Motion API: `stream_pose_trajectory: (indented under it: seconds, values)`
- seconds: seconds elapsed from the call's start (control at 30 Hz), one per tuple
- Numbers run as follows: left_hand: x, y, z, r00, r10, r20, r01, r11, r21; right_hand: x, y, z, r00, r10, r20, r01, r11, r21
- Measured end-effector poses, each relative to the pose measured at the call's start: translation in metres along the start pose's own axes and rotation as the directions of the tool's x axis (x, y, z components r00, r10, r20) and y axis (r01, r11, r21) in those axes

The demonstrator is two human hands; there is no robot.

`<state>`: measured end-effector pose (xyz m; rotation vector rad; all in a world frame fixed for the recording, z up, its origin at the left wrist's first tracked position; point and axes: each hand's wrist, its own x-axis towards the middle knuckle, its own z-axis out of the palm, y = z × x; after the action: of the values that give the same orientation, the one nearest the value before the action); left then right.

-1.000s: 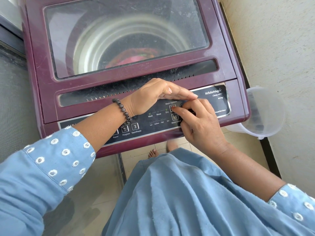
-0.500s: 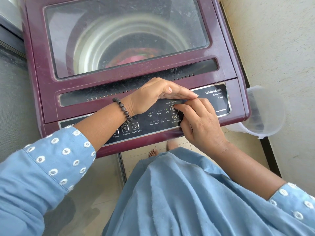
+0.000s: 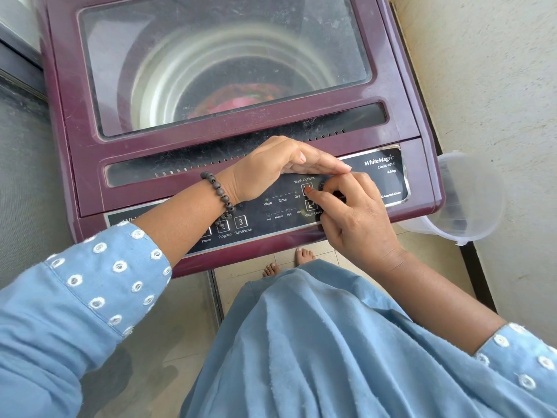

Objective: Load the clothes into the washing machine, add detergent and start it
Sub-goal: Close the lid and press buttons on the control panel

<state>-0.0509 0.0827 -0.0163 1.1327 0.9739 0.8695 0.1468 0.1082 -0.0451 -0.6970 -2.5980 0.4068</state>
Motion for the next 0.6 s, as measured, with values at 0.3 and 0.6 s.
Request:
stream_pose_trajectory:
  seconds: [0.3,0.6]
  values:
    - [0.0005,-0.0001,0.0006,1.000,-0.015,-0.012,0.015,1.000,-0.002,0.0001,0.0004,0.0005,1.000,-0.012,-0.005,0.012,1.000,-0.007]
    - [-0.0006,0.0039,0.0004,1.000,-0.030,0.000,0.030,0.999,0.016,-0.0020,-0.0011,0.0016,1.000,0.022,-0.004,-0.022,1.000,-0.012]
